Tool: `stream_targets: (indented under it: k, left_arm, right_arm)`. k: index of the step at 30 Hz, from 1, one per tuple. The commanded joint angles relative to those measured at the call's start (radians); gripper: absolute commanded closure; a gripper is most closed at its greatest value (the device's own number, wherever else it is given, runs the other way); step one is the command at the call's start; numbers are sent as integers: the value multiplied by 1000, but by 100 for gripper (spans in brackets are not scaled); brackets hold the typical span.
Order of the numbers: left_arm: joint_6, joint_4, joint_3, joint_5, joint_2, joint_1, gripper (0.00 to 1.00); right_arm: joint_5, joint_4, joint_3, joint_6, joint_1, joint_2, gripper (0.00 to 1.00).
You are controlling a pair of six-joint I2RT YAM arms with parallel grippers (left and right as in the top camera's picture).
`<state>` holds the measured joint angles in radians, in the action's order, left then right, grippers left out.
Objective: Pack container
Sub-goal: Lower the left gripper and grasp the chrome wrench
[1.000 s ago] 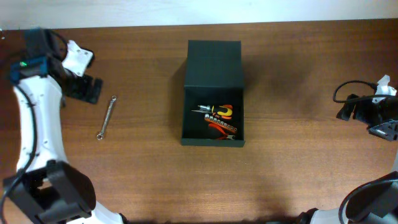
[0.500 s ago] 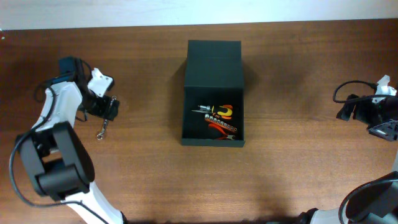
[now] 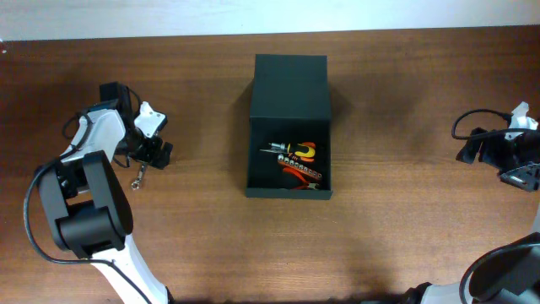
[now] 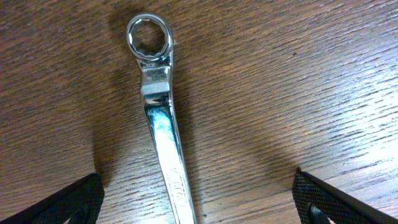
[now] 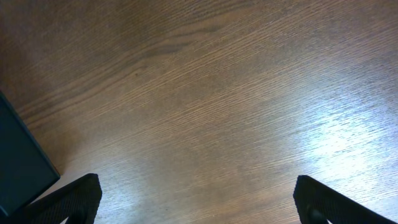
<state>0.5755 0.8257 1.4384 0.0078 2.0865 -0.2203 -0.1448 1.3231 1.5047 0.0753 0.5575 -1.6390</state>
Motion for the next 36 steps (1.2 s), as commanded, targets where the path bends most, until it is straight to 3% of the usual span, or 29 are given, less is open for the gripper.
stream_targets:
  k: [1,15,18,19,23,27,33,36]
  left_arm:
    - [-23,-2,-5,-91,47,6,1]
    - [-29,9,-5,-49,47,9,0]
    - [-29,10,-5,-49,47,9,10]
    - [-29,11,-5,-49,47,9,20]
    - [-29,17,-5,-49,47,9,41]
    - [-29,23,-5,-49,47,9,56]
    - [-30,24,-5,-48,47,10,69]
    - [-30,29,-5,-48,47,10,84]
  right_arm:
    - [-10,7,-1,-6,-3,12,1]
    - [-10,8,-1,-6,-3,12,1]
    - [-10,8,-1,-6,-3,12,1]
    - [-10,8,-1,-6,-3,12,1]
    - [-10,12,-1,-6,-3,12,1]
    - [-10,15,-1,-6,-3,12,1]
    - [-10,15,-1,-6,-3,12,1]
    - [-10,15,-1,-6,-3,12,1]
